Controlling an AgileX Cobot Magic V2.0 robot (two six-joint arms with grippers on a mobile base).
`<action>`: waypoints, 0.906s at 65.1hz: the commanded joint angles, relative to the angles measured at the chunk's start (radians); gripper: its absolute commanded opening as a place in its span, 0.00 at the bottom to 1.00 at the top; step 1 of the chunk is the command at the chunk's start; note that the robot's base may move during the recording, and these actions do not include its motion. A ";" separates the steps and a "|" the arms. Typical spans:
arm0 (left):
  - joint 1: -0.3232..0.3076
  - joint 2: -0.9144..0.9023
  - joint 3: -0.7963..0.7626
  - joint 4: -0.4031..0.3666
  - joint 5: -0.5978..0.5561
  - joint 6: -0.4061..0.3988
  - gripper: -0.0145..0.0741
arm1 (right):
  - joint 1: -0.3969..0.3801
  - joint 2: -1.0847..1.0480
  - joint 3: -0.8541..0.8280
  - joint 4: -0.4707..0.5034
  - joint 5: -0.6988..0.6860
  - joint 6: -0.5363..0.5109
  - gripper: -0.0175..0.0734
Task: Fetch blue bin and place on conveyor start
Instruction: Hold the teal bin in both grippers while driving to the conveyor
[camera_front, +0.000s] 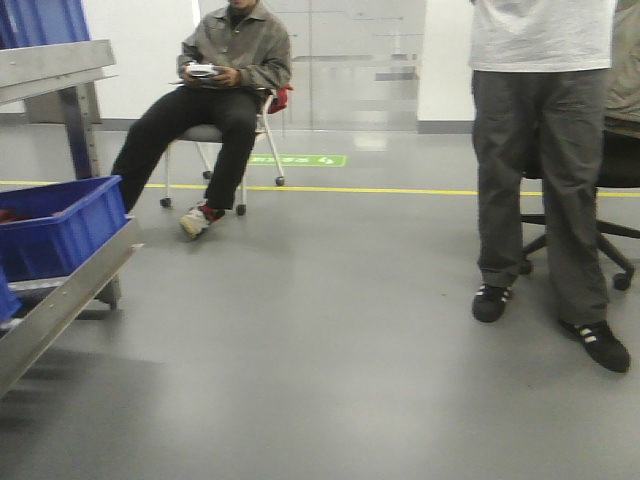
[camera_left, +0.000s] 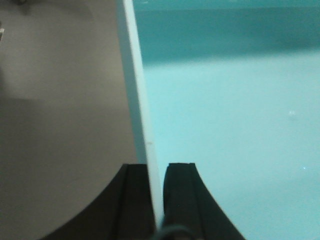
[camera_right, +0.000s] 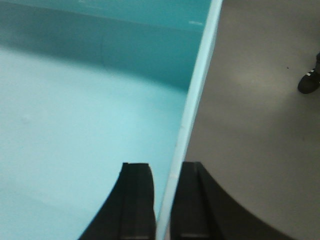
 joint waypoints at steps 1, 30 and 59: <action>-0.003 -0.010 -0.009 0.013 -0.040 0.014 0.04 | -0.002 -0.018 -0.010 -0.010 -0.037 -0.025 0.02; -0.003 -0.010 -0.009 0.013 -0.040 0.014 0.04 | -0.002 -0.018 -0.010 -0.010 -0.037 -0.025 0.02; -0.003 -0.010 -0.009 0.013 -0.040 0.014 0.04 | -0.002 -0.018 -0.010 -0.010 -0.037 -0.025 0.02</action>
